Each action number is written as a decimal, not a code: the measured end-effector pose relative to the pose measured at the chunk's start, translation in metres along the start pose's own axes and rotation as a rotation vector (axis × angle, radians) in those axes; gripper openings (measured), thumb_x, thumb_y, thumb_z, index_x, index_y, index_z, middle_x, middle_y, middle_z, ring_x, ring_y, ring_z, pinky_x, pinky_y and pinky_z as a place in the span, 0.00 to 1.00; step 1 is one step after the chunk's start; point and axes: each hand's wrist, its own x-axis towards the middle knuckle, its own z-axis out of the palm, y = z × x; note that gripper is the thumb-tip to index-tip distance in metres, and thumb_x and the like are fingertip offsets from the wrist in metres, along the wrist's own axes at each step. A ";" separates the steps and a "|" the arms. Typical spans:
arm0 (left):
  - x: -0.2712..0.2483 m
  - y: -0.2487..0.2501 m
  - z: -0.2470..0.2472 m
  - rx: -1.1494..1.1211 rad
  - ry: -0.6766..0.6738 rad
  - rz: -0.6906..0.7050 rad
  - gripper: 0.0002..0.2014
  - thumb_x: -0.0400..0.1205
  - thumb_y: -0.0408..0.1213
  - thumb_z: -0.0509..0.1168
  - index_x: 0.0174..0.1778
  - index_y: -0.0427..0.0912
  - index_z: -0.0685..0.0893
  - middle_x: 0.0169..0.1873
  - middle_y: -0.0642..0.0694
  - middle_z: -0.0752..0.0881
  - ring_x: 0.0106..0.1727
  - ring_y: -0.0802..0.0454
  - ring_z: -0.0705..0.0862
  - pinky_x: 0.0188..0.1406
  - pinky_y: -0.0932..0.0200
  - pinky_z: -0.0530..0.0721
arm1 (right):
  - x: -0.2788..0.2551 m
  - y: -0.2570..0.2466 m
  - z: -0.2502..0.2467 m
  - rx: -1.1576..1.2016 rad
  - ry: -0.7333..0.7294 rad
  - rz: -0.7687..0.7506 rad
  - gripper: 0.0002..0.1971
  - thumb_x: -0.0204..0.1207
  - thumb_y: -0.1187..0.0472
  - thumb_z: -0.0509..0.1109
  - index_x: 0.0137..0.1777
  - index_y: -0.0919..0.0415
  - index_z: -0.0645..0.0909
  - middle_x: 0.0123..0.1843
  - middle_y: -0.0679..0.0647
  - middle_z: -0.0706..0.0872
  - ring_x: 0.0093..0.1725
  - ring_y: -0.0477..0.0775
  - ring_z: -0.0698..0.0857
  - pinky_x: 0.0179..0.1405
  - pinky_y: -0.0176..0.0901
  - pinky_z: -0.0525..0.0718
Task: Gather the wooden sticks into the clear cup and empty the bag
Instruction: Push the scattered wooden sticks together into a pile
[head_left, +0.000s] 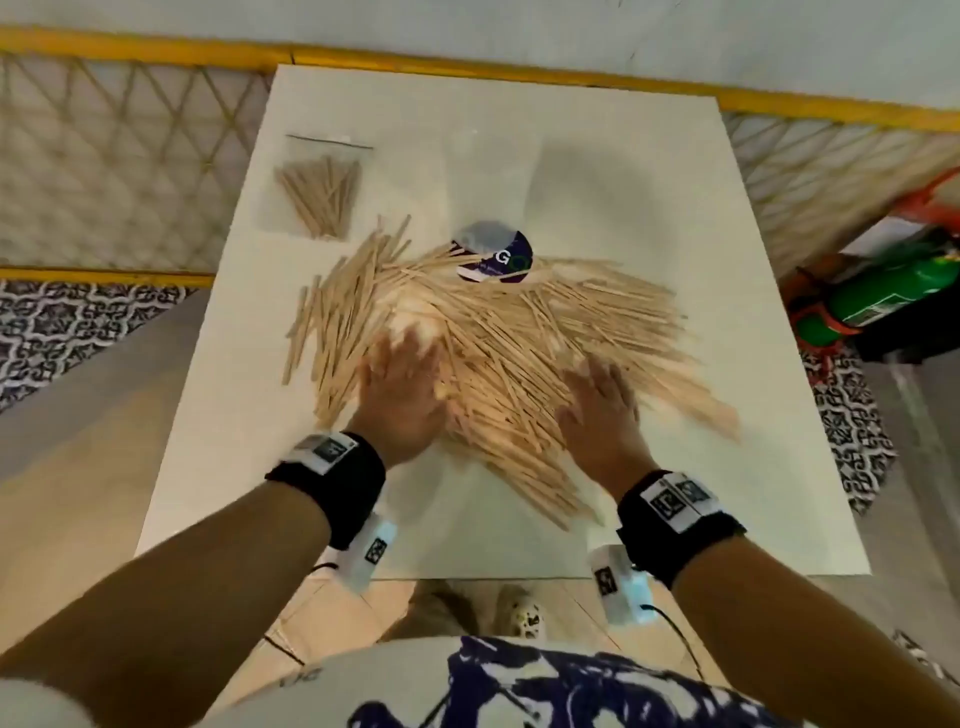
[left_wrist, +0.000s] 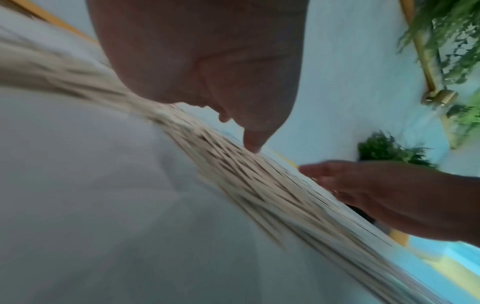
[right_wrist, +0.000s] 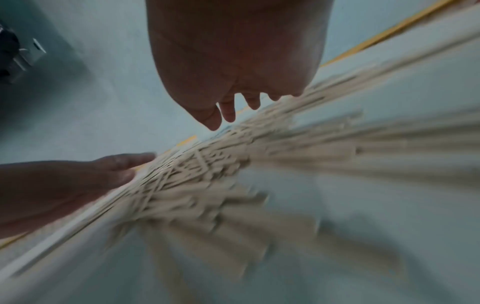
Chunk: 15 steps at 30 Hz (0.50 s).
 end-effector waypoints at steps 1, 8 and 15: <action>0.009 -0.016 -0.009 0.017 0.058 -0.057 0.37 0.80 0.62 0.48 0.83 0.55 0.44 0.84 0.43 0.40 0.83 0.36 0.36 0.79 0.29 0.41 | 0.007 0.005 -0.007 -0.018 0.024 0.019 0.27 0.83 0.48 0.56 0.82 0.46 0.59 0.87 0.54 0.48 0.86 0.59 0.42 0.84 0.62 0.41; 0.056 -0.078 -0.049 -0.063 0.031 -0.339 0.38 0.82 0.58 0.52 0.84 0.48 0.44 0.84 0.41 0.39 0.84 0.38 0.38 0.81 0.34 0.40 | 0.074 0.006 -0.021 -0.152 -0.101 0.042 0.32 0.78 0.36 0.55 0.82 0.38 0.55 0.87 0.47 0.45 0.86 0.60 0.42 0.84 0.65 0.46; 0.028 -0.052 -0.025 0.001 -0.058 -0.012 0.40 0.79 0.67 0.44 0.84 0.51 0.42 0.84 0.44 0.38 0.84 0.37 0.38 0.79 0.35 0.41 | 0.041 -0.031 -0.003 -0.079 -0.123 -0.087 0.31 0.81 0.40 0.57 0.83 0.43 0.56 0.86 0.47 0.44 0.86 0.58 0.38 0.83 0.58 0.42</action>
